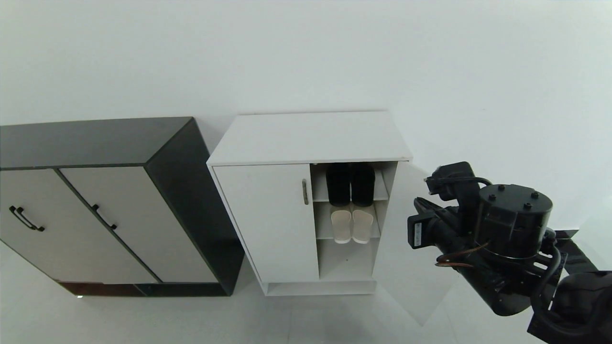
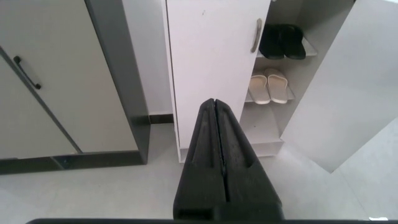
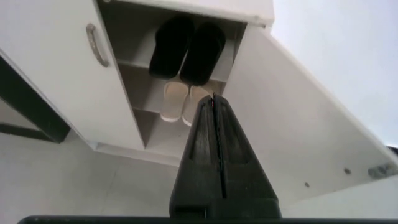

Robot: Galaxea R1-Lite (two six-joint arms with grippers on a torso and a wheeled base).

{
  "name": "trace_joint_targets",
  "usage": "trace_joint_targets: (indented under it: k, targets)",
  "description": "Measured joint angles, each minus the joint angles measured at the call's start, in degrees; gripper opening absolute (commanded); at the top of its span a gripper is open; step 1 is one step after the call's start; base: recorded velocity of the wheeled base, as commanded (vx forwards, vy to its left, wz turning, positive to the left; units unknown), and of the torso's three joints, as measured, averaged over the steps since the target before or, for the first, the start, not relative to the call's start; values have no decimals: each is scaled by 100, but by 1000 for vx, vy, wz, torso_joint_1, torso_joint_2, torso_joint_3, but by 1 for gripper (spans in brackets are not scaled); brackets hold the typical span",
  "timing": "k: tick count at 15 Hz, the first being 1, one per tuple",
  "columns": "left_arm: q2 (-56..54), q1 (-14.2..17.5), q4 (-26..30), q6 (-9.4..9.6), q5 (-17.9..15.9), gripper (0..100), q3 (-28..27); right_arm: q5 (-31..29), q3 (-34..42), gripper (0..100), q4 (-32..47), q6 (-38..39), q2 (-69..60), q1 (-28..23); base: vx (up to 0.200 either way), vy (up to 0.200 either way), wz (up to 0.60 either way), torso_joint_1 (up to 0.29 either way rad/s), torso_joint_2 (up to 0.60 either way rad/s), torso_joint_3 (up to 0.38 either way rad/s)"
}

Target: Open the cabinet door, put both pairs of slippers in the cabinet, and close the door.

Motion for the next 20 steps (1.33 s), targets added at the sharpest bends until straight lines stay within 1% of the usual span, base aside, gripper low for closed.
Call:
trace_joint_targets:
  k: [2, 4, 8, 11, 13, 15, 17, 20]
  targets:
    - [0, -5, -2, 0, 0, 0, -2, 9, 0, 0, -6, -7, 44, -113, 0, 0, 0, 0, 0, 0]
    - [0, -5, 0, -1, 0, 0, -2, 156, -15, 0, 13, -13, 99, -501, 0, 0, 0, 0, 0, 0]
    - [0, -2, -2, -1, 0, 0, -2, 753, -121, 0, 123, -46, 245, -1791, 0, 0, 0, 0, 0, 0]
    - [0, 0, 2, 0, 0, 0, -2, 1193, -265, 0, 166, -180, 347, -2612, 0, 0, 0, 0, 0, 0]
    - [0, 0, 2, 0, 0, 0, -2, 1646, -436, 0, 363, -187, 407, -3235, 0, 0, 0, 0, 0, 0]
    - [0, -5, 2, 0, 0, 0, -2, 2086, -627, 0, 484, -176, 505, -3735, 0, 0, 0, 0, 0, 0]
    - [0, -2, 0, 0, 0, 0, -2, 2291, -772, 0, 508, -161, 681, -4046, 0, 0, 0, 0, 0, 0]
    - [0, -5, 0, 0, 0, 0, -2, 2334, -955, 0, 508, -158, 1028, -4278, 0, 0, 0, 0, 0, 0]
